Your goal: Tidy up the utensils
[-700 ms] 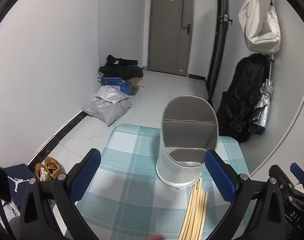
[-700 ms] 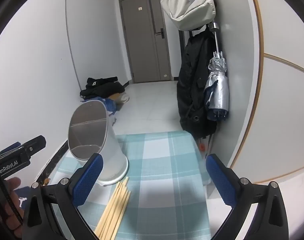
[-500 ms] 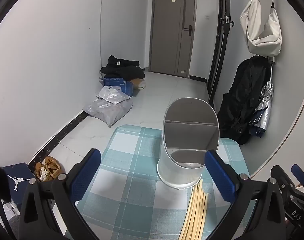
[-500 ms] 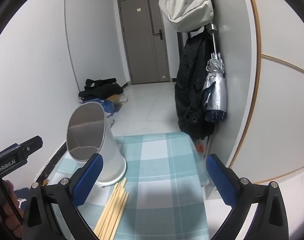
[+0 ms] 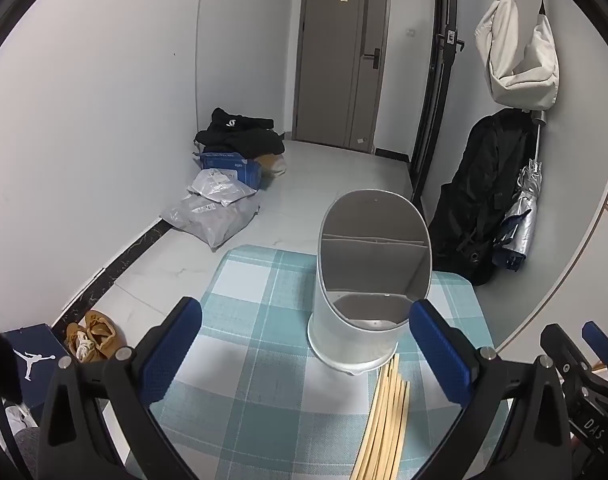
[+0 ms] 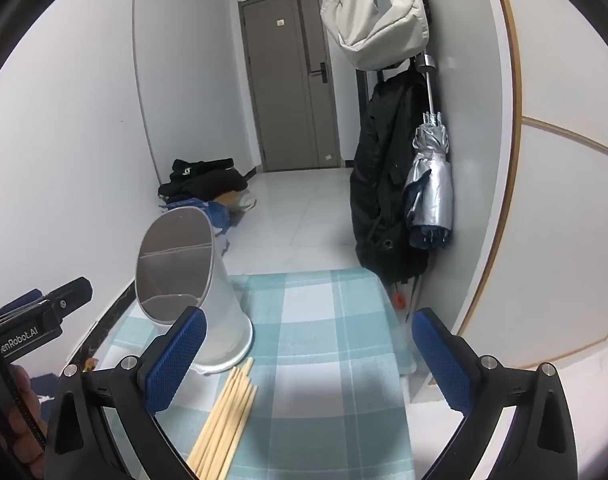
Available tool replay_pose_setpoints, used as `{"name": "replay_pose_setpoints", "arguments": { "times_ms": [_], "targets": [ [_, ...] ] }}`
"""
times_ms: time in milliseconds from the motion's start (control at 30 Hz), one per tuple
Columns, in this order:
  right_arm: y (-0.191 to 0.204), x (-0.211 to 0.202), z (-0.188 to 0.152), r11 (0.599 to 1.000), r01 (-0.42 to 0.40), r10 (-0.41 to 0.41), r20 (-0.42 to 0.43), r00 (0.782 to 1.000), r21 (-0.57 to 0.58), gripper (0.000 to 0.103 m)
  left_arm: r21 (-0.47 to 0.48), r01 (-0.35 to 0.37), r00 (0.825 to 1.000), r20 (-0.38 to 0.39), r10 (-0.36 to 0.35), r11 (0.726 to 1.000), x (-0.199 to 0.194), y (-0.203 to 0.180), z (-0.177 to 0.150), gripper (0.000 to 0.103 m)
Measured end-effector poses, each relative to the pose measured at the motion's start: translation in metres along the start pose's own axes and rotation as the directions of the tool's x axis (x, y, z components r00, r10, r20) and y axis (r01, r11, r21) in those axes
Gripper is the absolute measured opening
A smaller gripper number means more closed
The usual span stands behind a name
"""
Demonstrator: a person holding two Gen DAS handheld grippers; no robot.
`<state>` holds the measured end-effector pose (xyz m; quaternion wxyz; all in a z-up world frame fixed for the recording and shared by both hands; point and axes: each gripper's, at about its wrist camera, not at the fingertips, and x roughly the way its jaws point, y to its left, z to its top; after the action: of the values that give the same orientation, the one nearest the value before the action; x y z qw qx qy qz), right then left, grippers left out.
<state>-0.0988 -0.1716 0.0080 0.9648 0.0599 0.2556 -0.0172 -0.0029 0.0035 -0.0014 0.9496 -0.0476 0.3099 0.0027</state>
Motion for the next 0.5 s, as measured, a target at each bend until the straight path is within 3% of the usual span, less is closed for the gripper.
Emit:
{"name": "replay_pose_setpoints", "arguments": {
  "times_ms": [500],
  "targets": [
    [0.0025, -0.0011, -0.0008, 1.000, -0.003, 0.003, 0.008, 1.000, -0.012, 0.103, -0.001, -0.003, 1.000, -0.002, 0.003, 1.000, -0.0005, 0.0003, 0.0012, 0.102]
  ]
}}
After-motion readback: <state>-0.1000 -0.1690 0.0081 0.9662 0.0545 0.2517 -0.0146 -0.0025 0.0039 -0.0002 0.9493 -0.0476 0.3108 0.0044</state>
